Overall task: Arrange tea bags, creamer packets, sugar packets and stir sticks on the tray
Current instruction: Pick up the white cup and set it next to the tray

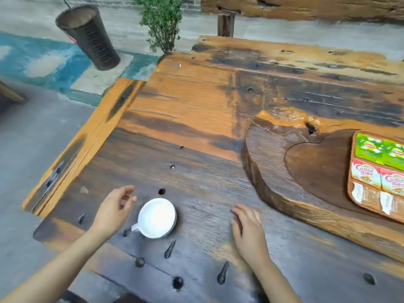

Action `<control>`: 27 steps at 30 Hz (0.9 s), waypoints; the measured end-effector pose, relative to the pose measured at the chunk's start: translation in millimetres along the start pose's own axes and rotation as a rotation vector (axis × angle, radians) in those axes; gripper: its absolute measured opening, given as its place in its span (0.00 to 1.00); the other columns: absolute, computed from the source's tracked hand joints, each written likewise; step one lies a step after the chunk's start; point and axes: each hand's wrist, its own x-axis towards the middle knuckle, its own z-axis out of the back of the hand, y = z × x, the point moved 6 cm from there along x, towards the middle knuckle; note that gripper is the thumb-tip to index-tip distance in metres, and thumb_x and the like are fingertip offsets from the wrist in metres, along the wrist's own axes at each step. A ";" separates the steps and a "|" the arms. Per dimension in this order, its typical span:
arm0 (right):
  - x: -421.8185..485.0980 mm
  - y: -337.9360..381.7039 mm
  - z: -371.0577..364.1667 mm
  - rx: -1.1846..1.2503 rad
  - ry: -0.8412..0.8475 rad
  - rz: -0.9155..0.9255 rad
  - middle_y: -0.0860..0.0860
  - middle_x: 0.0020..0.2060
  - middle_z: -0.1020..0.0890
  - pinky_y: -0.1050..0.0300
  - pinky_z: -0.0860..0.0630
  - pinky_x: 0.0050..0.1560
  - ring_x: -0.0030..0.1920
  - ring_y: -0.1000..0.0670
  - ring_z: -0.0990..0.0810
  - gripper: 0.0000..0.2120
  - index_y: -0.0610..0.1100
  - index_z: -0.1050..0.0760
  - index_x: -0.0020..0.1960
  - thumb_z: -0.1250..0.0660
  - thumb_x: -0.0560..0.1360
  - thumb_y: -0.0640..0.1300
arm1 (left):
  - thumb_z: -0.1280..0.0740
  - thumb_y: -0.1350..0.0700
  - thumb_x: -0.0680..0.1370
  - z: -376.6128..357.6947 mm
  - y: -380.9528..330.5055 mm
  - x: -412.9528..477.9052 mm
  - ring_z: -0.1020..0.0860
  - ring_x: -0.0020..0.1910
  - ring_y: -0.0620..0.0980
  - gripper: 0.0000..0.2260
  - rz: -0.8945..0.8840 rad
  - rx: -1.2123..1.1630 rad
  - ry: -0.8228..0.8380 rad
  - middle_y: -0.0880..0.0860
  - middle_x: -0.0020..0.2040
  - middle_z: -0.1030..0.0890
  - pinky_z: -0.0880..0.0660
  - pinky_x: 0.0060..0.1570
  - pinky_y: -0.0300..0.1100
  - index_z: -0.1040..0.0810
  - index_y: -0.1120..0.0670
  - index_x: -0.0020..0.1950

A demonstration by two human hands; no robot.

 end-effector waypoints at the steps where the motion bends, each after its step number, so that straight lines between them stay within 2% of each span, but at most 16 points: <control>1: 1.7 2.6 -7.0 -0.076 0.008 0.016 0.50 0.65 0.27 0.52 0.38 0.69 0.68 0.48 0.34 0.16 0.45 0.28 0.63 0.40 0.77 0.43 | 0.36 0.57 0.77 -6.8 13.1 -1.9 0.23 0.56 0.57 0.15 0.044 -0.010 0.055 0.59 0.60 0.21 0.27 0.56 0.49 0.26 0.60 0.63; 2: 2.7 4.1 -12.9 -0.150 0.004 0.029 0.49 0.67 0.29 0.49 0.40 0.70 0.69 0.47 0.35 0.17 0.46 0.29 0.65 0.39 0.76 0.44 | 0.37 0.56 0.77 -13.9 24.1 -4.9 0.23 0.56 0.55 0.15 0.084 -0.020 0.114 0.58 0.60 0.21 0.28 0.57 0.48 0.26 0.59 0.63; 5: 2.2 6.9 -25.8 -0.383 -0.035 0.082 0.47 0.68 0.28 0.48 0.41 0.71 0.69 0.44 0.32 0.21 0.45 0.31 0.67 0.41 0.75 0.49 | 0.39 0.53 0.78 -34.3 42.5 -18.2 0.23 0.48 0.50 0.11 0.144 -0.096 0.262 0.55 0.54 0.19 0.29 0.46 0.41 0.24 0.55 0.57; 8: 1.9 7.1 -31.1 -0.501 -0.050 0.105 0.45 0.68 0.28 0.47 0.45 0.71 0.69 0.43 0.31 0.24 0.44 0.33 0.69 0.47 0.75 0.50 | 0.41 0.57 0.79 -47.1 47.0 -29.3 0.21 0.42 0.47 0.08 0.204 -0.349 0.364 0.56 0.48 0.20 0.24 0.35 0.29 0.23 0.56 0.50; 13: 2.1 4.8 -36.2 -0.553 -0.015 0.079 0.46 0.71 0.32 0.47 0.50 0.73 0.72 0.44 0.36 0.25 0.46 0.37 0.72 0.49 0.76 0.51 | 0.41 0.61 0.79 -52.5 47.9 -39.6 0.20 0.45 0.50 0.10 0.272 -0.678 0.445 0.58 0.44 0.20 0.21 0.42 0.30 0.23 0.66 0.50; 16: 2.7 5.0 -35.7 -0.544 -0.013 0.068 0.46 0.72 0.33 0.47 0.51 0.73 0.72 0.44 0.37 0.25 0.46 0.38 0.72 0.50 0.77 0.52 | 0.40 0.64 0.78 -50.0 47.3 -43.6 0.18 0.42 0.45 0.08 0.272 -0.786 0.452 0.54 0.40 0.18 0.22 0.43 0.27 0.22 0.63 0.44; 22: 2.0 3.0 -35.1 -0.542 0.014 0.079 0.48 0.74 0.37 0.47 0.50 0.75 0.74 0.46 0.42 0.25 0.47 0.43 0.74 0.52 0.78 0.53 | 0.40 0.66 0.77 -50.1 24.8 -40.8 0.17 0.38 0.39 0.06 0.201 -0.839 0.493 0.57 0.41 0.19 0.23 0.44 0.27 0.25 0.62 0.41; 27: 5.0 -6.7 -27.8 -0.415 0.114 0.141 0.53 0.76 0.45 0.53 0.59 0.74 0.76 0.51 0.50 0.27 0.52 0.48 0.75 0.45 0.77 0.53 | 0.39 0.65 0.77 -55.0 -13.6 -35.7 0.17 0.38 0.38 0.06 0.136 -0.809 0.580 0.55 0.43 0.18 0.23 0.41 0.26 0.24 0.60 0.42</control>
